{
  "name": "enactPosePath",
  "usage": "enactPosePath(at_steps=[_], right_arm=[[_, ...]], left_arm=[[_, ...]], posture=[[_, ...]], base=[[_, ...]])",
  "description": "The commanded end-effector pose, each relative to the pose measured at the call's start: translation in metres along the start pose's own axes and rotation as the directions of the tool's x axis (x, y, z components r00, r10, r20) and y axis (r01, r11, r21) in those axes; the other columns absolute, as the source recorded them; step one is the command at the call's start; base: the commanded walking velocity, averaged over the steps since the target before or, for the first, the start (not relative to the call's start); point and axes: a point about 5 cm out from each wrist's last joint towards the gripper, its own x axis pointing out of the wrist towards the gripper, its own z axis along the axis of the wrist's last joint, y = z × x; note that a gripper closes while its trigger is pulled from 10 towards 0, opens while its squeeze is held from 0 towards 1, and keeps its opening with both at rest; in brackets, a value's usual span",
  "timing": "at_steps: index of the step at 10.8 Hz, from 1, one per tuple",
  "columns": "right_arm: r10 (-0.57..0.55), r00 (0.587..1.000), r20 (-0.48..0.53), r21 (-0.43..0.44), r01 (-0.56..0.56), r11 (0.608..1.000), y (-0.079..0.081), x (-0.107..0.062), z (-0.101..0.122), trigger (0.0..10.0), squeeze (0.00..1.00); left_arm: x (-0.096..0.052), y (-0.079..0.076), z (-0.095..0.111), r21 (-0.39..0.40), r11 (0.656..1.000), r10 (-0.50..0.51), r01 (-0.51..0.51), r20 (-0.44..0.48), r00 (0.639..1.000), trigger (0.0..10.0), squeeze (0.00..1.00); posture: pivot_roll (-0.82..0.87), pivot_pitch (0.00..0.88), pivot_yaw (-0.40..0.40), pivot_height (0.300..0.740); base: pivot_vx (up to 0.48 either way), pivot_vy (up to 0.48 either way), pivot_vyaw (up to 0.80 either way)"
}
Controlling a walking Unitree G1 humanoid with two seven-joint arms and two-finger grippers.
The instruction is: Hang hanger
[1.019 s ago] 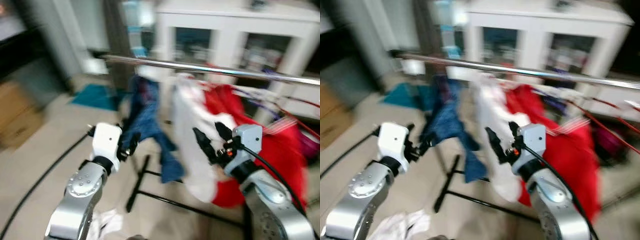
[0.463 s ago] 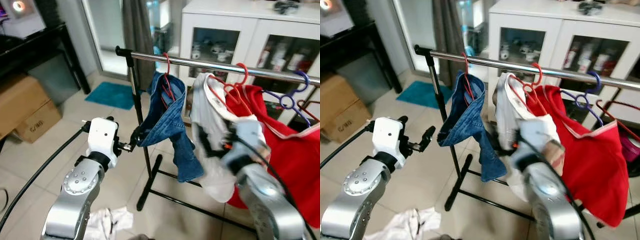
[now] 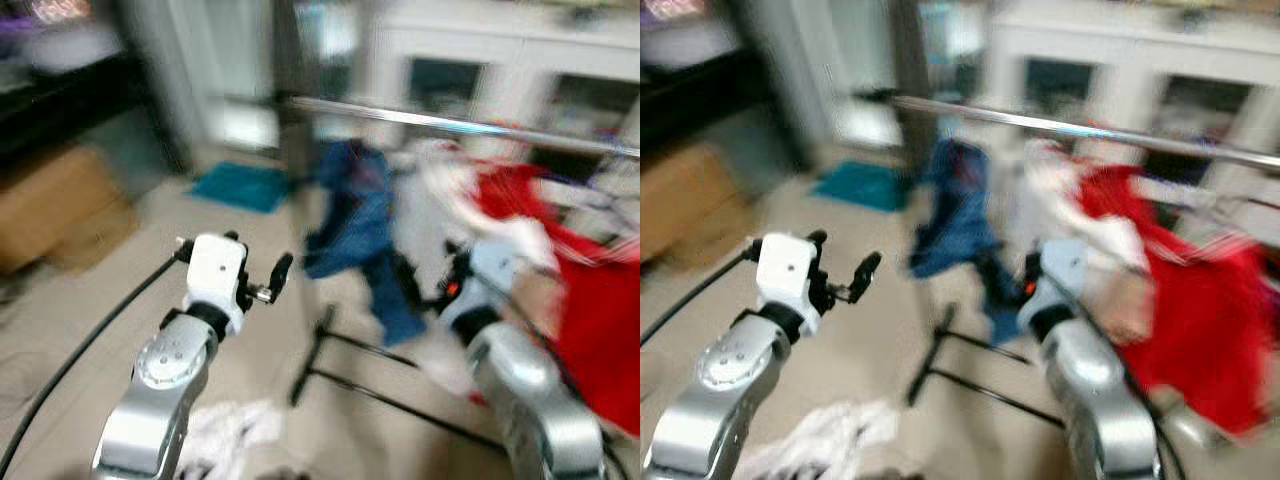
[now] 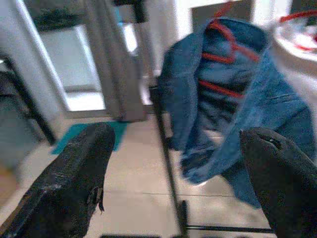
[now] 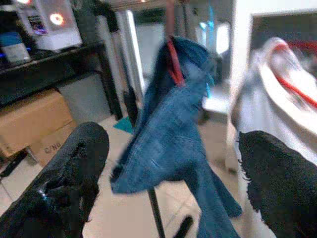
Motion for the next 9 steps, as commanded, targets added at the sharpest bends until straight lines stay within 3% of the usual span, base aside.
enactPosePath(at_steps=[1, 7, 8, 9], right_arm=[[-0.027, 1.000, 0.012, -0.003, 0.027, 1.000, -0.001, 0.001, 0.002, 10.0, 1.00], [0.031, 0.999, 0.042, -0.060, -0.028, 0.998, 0.008, 0.007, 0.012, 10.0, 1.00], [0.074, 0.996, 0.041, -0.080, -0.070, 0.994, 0.014, 0.009, 0.017, 10.0, 0.64], [0.084, 0.996, 0.042, -0.097, -0.080, 0.992, 0.017, 0.012, 0.023, 10.0, 0.00]], left_arm=[[0.002, 0.002, 0.002, 0.015, 1.000, -0.006, 0.006, 0.000, 1.000, 10.0, 0.01], [0.001, 0.001, 0.003, 0.013, 1.000, -0.021, 0.021, 0.003, 1.000, 10.0, 0.02], [0.001, 0.001, 0.003, 0.016, 1.000, -0.024, 0.024, 0.002, 1.000, 10.0, 0.02], [0.000, -0.002, 0.002, 0.013, 0.998, -0.059, 0.059, 0.002, 0.998, 10.0, 0.00]], posture=[[-0.03, 0.000, 0.075, 0.740], [-0.02, 0.000, 0.069, 0.740], [-0.02, 0.000, 0.066, 0.740], [-0.02, 0.000, 0.059, 0.740]], base=[[0.330, 0.000, 0.40], [0.328, 0.000, 0.00], [0.330, 0.000, 0.00], [0.000, 0.000, 0.00]])
